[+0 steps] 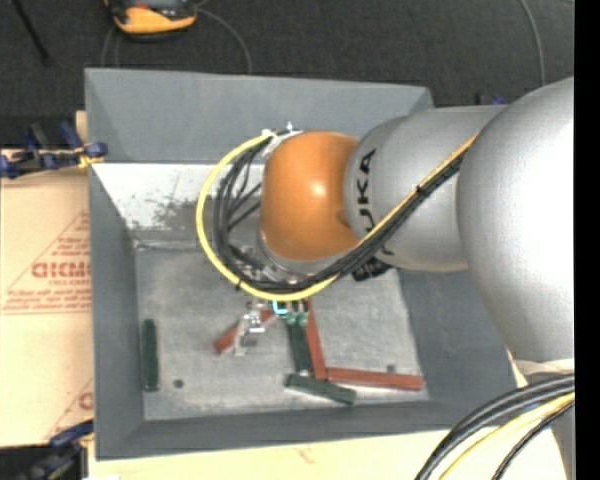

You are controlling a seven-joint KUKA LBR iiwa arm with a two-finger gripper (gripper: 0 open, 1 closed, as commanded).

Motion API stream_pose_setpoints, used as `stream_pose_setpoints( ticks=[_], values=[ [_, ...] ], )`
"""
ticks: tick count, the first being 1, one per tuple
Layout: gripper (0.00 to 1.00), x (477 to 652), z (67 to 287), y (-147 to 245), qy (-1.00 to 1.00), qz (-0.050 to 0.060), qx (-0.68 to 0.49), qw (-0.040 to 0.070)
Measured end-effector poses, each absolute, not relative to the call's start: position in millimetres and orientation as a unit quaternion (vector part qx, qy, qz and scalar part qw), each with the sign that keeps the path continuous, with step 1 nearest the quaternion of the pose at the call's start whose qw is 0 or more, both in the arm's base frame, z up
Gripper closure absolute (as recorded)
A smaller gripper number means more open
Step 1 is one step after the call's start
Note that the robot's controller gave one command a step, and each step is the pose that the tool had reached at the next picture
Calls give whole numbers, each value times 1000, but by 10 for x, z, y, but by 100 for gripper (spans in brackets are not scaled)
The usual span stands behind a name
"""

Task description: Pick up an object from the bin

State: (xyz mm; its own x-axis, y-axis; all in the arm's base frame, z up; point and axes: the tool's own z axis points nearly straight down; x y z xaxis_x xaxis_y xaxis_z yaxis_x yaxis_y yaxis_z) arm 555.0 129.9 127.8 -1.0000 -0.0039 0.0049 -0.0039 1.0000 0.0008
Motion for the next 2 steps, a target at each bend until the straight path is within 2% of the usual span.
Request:
stream_pose_setpoints(
  ticks=[1,2],
  values=[
    [0,5571,1320,1295,-1000,-1,1,-1],
    [100,5676,787,1135,-999,-2,-49,0]
  ],
)
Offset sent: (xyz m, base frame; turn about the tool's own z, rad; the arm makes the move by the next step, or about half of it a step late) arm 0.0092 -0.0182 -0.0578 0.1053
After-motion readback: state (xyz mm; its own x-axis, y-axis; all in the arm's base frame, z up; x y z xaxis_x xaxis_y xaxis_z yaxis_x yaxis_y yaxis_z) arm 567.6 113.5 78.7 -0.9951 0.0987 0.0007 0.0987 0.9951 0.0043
